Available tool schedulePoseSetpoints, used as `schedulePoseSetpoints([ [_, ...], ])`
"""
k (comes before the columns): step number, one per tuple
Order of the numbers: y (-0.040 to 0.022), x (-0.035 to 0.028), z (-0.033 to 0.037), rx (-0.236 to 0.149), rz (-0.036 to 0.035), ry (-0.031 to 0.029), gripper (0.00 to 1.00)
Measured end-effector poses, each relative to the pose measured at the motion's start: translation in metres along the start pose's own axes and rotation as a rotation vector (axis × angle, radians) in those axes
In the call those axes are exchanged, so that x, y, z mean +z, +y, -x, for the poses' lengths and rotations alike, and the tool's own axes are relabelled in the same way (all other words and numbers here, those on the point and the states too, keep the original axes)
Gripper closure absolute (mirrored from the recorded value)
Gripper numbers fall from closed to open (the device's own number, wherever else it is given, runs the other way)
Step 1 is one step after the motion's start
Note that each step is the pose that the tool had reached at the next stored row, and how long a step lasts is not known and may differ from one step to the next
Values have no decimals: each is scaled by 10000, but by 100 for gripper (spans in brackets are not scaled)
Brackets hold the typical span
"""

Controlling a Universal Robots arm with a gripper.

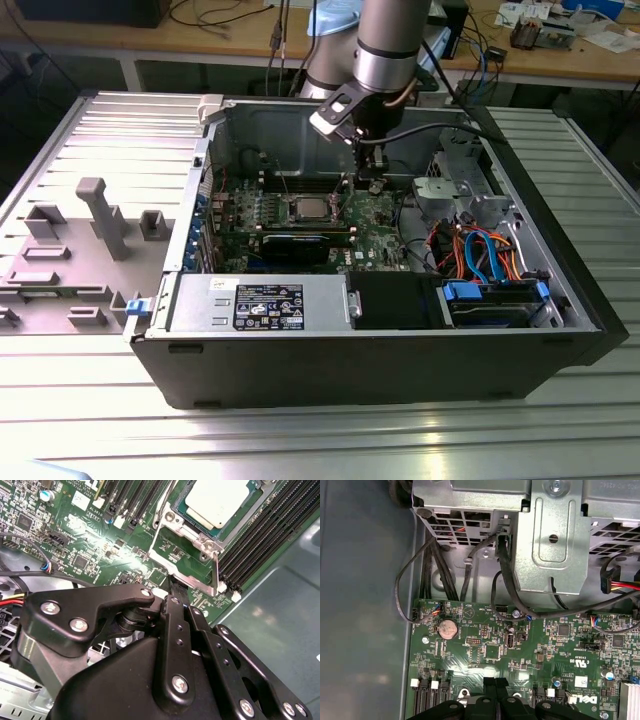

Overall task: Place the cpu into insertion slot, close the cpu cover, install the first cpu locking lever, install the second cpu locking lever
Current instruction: 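Close the cpu cover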

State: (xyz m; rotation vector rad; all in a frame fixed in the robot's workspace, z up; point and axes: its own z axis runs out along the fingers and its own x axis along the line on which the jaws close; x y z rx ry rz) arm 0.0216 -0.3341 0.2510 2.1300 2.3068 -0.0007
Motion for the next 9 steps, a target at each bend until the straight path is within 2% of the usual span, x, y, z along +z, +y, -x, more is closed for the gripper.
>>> schedulePoseSetpoints([
  [9, -46, 6, -4, 0, 0, 0, 89],
])
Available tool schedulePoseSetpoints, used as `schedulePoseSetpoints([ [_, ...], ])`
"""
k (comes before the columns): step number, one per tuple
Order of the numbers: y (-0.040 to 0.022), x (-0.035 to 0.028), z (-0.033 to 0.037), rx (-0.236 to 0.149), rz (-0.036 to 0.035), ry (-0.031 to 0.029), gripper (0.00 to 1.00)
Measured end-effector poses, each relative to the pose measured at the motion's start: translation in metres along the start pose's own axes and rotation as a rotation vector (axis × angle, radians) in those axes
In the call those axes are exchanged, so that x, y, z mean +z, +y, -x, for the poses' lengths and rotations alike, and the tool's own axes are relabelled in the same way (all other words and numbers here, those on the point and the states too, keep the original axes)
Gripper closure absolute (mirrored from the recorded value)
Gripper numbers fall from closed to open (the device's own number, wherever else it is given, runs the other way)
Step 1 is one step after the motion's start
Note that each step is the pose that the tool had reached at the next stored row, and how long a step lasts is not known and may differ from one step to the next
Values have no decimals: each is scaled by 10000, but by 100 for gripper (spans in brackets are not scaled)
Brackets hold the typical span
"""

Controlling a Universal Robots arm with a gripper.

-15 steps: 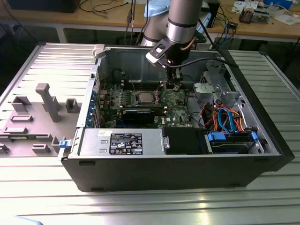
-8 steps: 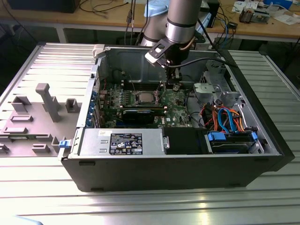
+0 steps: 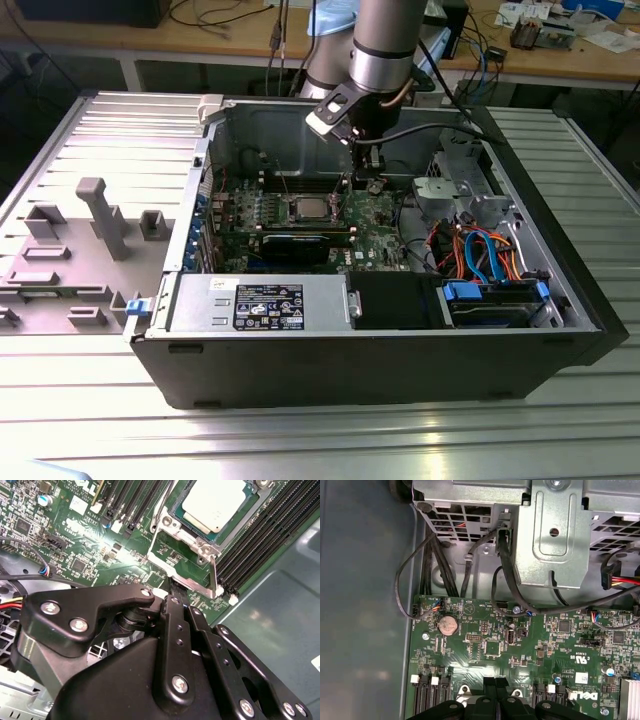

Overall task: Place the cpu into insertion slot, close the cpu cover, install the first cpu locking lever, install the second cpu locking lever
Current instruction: 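Close the cpu cover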

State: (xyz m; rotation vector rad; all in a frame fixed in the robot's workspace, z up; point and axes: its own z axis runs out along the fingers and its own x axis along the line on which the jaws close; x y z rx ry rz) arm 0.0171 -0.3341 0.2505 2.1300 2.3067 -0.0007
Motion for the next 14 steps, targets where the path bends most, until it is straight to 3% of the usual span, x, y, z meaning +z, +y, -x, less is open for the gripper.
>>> schedulePoseSetpoints([
  [14, -94, 7, -7, -1, -1, -2, 89],
])
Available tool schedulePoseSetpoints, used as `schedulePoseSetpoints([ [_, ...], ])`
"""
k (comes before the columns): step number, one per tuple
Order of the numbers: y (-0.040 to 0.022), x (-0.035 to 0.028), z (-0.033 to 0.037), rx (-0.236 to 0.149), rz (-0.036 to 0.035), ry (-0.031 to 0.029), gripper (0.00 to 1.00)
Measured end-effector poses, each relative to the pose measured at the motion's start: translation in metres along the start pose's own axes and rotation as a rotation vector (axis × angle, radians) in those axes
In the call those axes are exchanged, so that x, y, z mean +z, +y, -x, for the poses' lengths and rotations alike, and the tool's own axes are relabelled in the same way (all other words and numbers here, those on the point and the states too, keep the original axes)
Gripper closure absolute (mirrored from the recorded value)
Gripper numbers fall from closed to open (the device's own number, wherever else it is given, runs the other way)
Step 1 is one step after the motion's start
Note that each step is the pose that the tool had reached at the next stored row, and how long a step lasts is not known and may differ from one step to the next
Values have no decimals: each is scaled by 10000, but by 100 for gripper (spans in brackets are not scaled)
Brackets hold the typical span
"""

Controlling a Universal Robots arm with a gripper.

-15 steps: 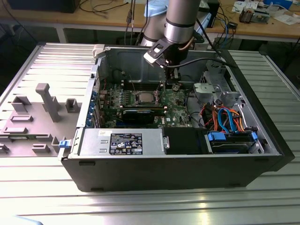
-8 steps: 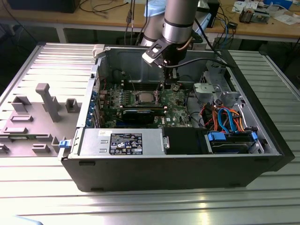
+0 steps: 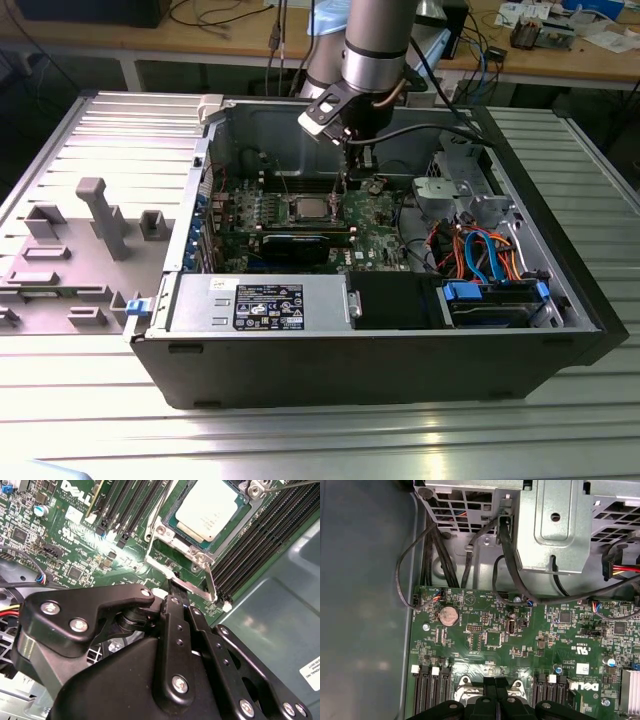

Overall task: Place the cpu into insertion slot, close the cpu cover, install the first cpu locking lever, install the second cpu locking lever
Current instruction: 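Close the cpu cover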

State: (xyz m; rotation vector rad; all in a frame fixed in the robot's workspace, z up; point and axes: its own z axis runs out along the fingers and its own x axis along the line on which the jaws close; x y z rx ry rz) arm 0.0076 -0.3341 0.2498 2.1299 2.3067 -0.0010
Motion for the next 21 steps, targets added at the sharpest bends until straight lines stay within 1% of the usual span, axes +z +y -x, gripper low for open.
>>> schedulePoseSetpoints([
  [7, -4, 1, 0, 0, 0, 1, 89],
  [12, -22, 4, -2, 1, 0, 1, 89],
  [21, -73, 14, -6, 1, 0, 1, 89],
])
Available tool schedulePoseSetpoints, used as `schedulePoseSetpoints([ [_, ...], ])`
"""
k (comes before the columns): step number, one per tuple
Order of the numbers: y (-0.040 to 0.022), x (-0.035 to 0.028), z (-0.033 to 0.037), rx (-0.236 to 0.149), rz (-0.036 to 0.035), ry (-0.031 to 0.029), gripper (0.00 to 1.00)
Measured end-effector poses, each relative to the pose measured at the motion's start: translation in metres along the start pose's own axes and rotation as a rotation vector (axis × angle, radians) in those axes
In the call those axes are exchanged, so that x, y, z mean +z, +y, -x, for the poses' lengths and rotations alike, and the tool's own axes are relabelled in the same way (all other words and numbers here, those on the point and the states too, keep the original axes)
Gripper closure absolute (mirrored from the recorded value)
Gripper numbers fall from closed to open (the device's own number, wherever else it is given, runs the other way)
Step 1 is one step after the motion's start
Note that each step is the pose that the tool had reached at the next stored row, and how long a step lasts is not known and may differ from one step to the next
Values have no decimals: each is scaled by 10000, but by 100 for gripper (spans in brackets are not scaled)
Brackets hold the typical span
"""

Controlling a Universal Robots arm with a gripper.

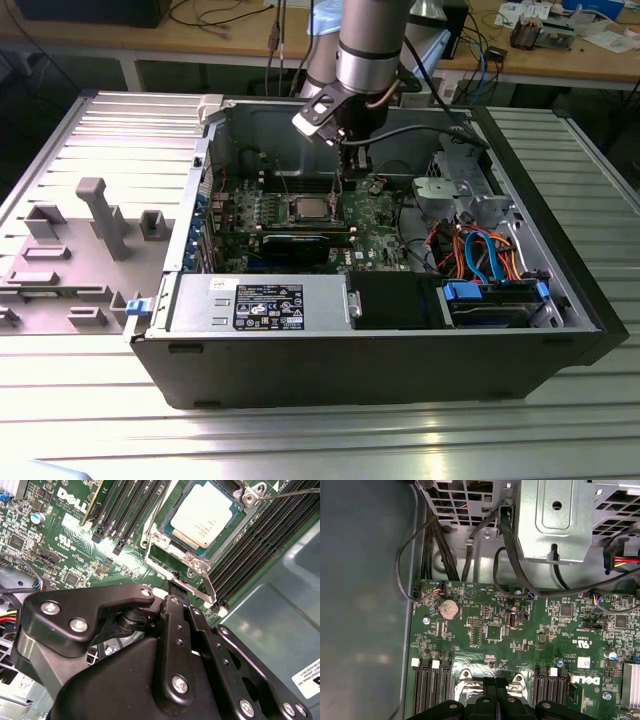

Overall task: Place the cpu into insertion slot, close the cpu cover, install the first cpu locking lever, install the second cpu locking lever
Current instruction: 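Close the cpu cover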

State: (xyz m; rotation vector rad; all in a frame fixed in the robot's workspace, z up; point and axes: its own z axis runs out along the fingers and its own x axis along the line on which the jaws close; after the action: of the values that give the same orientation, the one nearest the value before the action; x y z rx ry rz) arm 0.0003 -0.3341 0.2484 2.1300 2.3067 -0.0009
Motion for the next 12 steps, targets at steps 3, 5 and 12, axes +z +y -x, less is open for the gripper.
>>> schedulePoseSetpoints([
  [3, -38, 6, -3, 0, 0, -1, 89],
  [5, -62, 10, -5, -1, 1, 1, 89],
  [12, -104, 17, -8, 0, 1, 1, 89],
])
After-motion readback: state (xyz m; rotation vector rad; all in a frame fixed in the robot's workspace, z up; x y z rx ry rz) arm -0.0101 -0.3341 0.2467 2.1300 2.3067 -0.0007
